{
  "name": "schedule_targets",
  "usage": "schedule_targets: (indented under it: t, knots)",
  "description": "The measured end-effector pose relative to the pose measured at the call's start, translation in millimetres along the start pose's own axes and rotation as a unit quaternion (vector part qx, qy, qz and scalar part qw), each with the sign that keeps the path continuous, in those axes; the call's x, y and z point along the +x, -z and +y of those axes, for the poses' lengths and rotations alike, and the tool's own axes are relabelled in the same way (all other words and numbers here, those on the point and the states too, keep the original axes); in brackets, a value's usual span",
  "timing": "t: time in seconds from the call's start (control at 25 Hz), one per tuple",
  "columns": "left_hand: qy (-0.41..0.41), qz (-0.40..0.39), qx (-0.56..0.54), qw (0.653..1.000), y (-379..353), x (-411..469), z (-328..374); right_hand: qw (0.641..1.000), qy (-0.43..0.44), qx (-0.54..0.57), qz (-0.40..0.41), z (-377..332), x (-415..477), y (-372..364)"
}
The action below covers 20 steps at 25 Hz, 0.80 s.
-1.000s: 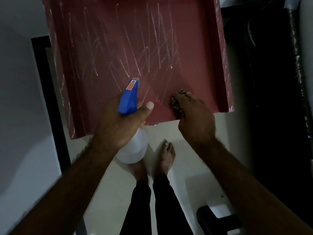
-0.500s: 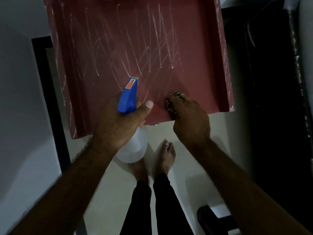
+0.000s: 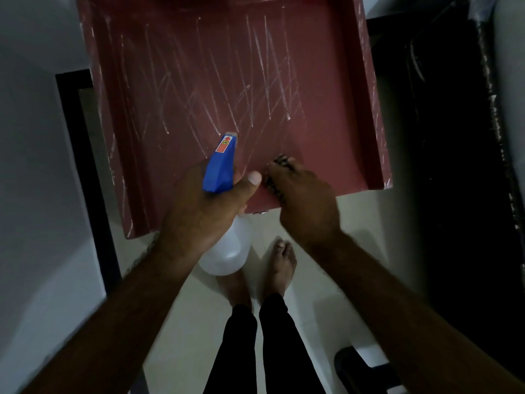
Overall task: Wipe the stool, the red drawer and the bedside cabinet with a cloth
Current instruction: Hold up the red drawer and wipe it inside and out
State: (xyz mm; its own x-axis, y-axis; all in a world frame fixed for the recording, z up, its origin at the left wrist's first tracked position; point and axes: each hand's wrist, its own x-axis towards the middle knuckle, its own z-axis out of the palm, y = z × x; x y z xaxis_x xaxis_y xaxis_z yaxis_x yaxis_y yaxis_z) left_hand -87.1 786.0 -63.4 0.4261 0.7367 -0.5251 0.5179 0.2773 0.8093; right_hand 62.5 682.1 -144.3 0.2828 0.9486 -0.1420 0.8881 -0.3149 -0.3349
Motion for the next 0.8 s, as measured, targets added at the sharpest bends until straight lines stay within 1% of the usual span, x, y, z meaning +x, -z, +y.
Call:
schedule_targets:
  t: [0.08,0.12,0.24,0.28,0.32,0.44,0.48,0.52,0.56,0.64,0.68,0.72,0.76,0.8]
  knots:
    - [0.004,0.007,-0.003,1.000,0,0,1,0.998,0.052,0.006,-0.024,0,-3,-3]
    - [0.006,0.010,-0.004,1.000,0,1,0,0.999,0.047,0.010,-0.019,5,-1,-3]
    - [-0.001,-0.001,-0.008,1.000,2,4,-2,0.997,-0.061,0.021,0.034,16,8,2]
    - [-0.002,-0.004,-0.012,1.000,3,5,-2,0.996,-0.077,0.019,0.038,13,9,3]
    - [0.000,-0.007,-0.015,1.000,4,7,-2,0.997,-0.065,0.015,0.034,7,9,2]
    - [0.010,-0.010,-0.016,1.000,3,10,-1,0.999,0.045,0.010,0.004,1,1,0]
    - [0.008,-0.012,-0.012,1.000,3,10,0,0.998,0.058,0.010,-0.003,7,2,2]
    - [0.003,-0.015,-0.007,1.000,3,11,0,0.999,0.047,0.008,0.001,17,4,5]
    - [-0.002,-0.017,-0.003,1.000,3,12,0,1.000,0.013,0.006,0.013,27,6,9]
    - [-0.009,-0.022,-0.003,1.000,4,13,1,0.995,-0.092,0.011,0.048,41,9,15]
    - [-0.010,-0.024,-0.006,1.000,4,14,1,0.990,-0.127,0.011,0.055,43,10,16]
    - [-0.010,-0.024,-0.009,1.000,4,15,2,0.990,-0.131,0.006,0.057,39,10,15]
    - [-0.010,-0.023,-0.011,1.000,4,15,3,0.993,-0.102,-0.001,0.053,34,10,13]
    - [-0.008,-0.024,-0.011,1.000,3,16,3,0.998,-0.052,-0.011,0.042,30,8,11]
